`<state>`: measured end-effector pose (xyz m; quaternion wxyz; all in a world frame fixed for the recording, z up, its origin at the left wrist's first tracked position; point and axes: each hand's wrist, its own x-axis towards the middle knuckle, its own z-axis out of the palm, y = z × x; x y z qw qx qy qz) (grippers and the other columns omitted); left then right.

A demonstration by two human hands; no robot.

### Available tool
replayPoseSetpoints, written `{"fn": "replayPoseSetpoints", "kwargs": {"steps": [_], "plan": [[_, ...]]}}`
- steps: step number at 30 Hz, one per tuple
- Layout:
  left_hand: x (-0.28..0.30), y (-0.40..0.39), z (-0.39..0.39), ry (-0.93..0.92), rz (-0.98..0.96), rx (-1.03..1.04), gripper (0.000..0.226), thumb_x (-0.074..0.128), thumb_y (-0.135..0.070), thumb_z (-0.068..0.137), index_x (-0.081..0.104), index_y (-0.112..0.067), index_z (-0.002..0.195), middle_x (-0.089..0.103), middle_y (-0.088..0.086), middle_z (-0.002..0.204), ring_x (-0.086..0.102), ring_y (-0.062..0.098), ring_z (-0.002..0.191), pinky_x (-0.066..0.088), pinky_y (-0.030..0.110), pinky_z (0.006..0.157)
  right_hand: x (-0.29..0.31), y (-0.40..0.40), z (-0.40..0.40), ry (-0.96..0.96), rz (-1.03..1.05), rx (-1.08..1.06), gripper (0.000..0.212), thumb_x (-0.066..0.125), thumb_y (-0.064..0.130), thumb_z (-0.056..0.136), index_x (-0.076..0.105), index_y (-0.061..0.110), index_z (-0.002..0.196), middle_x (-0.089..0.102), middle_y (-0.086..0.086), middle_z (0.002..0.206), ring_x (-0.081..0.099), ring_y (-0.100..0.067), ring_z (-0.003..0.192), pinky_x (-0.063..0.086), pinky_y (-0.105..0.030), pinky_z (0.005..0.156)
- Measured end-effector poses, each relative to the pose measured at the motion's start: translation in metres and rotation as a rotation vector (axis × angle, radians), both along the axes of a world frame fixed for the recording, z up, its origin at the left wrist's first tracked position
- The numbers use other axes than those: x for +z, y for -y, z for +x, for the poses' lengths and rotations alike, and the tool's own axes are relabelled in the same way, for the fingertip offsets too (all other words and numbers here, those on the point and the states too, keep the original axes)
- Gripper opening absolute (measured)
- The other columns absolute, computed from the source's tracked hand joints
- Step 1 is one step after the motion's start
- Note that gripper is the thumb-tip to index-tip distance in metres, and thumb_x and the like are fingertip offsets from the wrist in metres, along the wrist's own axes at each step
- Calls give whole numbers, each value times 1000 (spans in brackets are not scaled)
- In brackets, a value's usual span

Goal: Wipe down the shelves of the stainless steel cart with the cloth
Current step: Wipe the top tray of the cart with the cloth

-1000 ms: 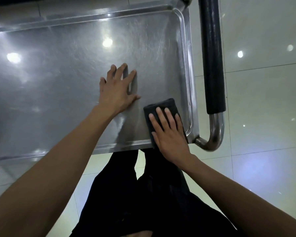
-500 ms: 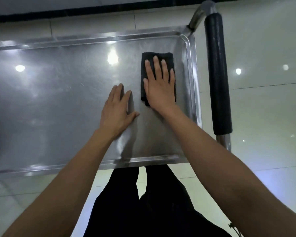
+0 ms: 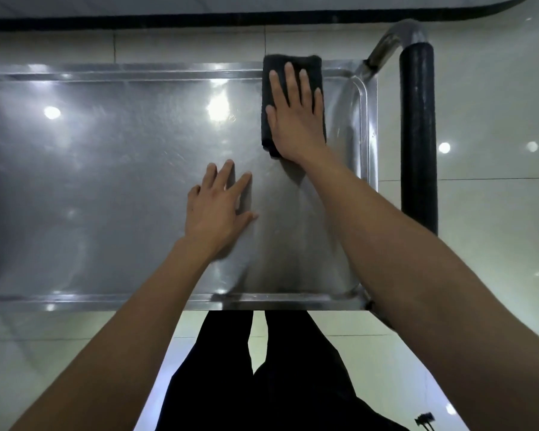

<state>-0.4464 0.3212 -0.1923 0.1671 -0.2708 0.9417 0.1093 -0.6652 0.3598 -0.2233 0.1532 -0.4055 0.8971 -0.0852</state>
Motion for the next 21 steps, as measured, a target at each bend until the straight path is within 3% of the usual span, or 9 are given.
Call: {"fn": "replayPoseSetpoints", "kwargs": {"steps": [9,14,21], "plan": [[-1,14,13,-15,94,-37,86,70,-49,85,28,-21,154,14,0,165,11,25,151,34,53,112,4,-109,105,16,3,76,61,23,38,107,0,20,161,-8,-8,168,-9,-29,154,4,-54,123],[-5,15,14,-40,52,-71,78,73,-52,80,35,-22,143,25,-2,155,24,25,142,44,50,98,7,-152,156,29,61,85,63,25,39,107,-1,21,161,-9,-8,168,-10,-29,154,5,-55,123],[-6,15,15,-52,29,-100,75,70,-53,81,37,-21,140,27,2,152,26,29,139,42,51,97,14,-212,222,36,172,169,65,29,40,107,-3,22,161,-11,-9,168,-12,-29,154,7,-54,124]]}}
